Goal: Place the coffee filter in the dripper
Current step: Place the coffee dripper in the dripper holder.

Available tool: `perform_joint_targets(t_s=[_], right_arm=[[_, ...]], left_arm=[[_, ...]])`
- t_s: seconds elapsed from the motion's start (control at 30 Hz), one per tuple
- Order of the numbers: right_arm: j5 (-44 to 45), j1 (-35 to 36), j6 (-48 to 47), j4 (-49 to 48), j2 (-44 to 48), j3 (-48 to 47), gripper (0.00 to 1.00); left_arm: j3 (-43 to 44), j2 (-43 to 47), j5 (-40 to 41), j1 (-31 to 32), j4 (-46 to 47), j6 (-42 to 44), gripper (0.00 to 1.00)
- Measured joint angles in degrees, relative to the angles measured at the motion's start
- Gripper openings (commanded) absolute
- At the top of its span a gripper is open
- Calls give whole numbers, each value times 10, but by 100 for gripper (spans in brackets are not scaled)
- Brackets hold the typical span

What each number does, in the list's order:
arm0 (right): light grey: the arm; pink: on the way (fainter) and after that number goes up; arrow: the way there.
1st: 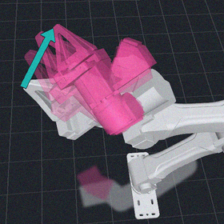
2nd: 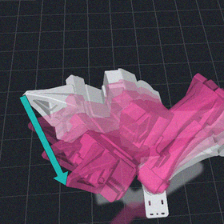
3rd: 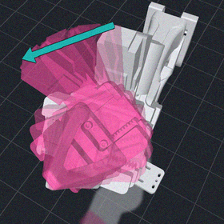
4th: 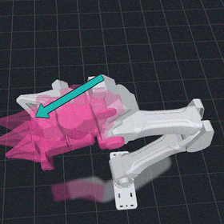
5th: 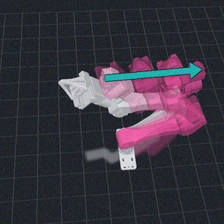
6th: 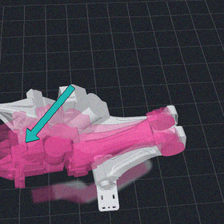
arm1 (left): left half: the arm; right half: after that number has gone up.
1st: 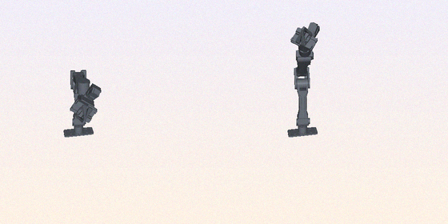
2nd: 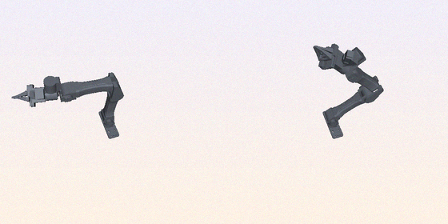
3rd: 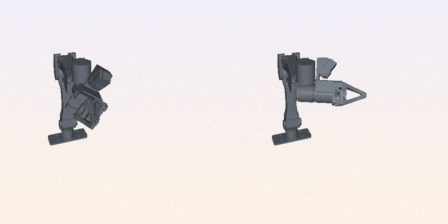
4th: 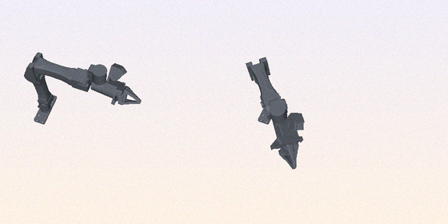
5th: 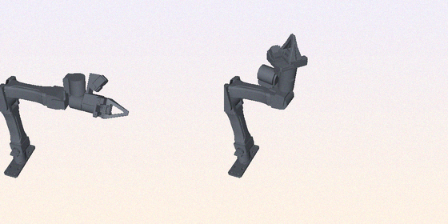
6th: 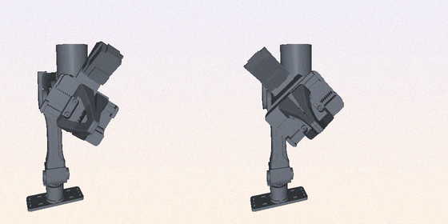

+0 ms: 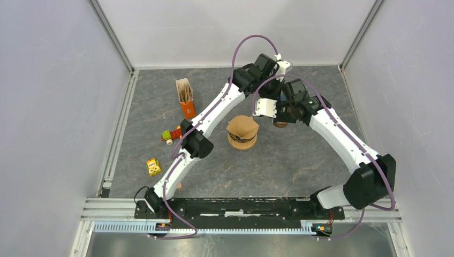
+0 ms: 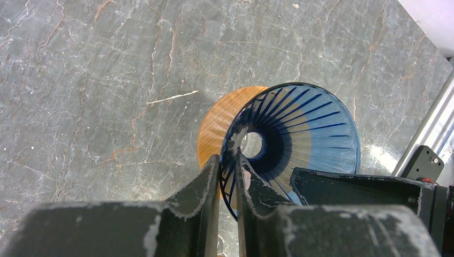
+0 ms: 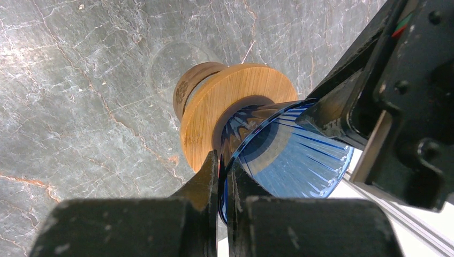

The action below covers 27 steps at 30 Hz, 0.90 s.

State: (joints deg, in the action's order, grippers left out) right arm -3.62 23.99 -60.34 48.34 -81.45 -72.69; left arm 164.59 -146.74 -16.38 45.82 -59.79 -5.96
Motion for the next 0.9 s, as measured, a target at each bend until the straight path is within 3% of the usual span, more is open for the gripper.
perform_joint_targets(t_s=[0.57,0.9], right_arm=[[-2,-2,-2,-20,7,18,0],[-7,-2,3,-6,2,5,17]], left_arm=[[-4,0,12,3,2,3,2],[-4,0,13,3,3,3,9]])
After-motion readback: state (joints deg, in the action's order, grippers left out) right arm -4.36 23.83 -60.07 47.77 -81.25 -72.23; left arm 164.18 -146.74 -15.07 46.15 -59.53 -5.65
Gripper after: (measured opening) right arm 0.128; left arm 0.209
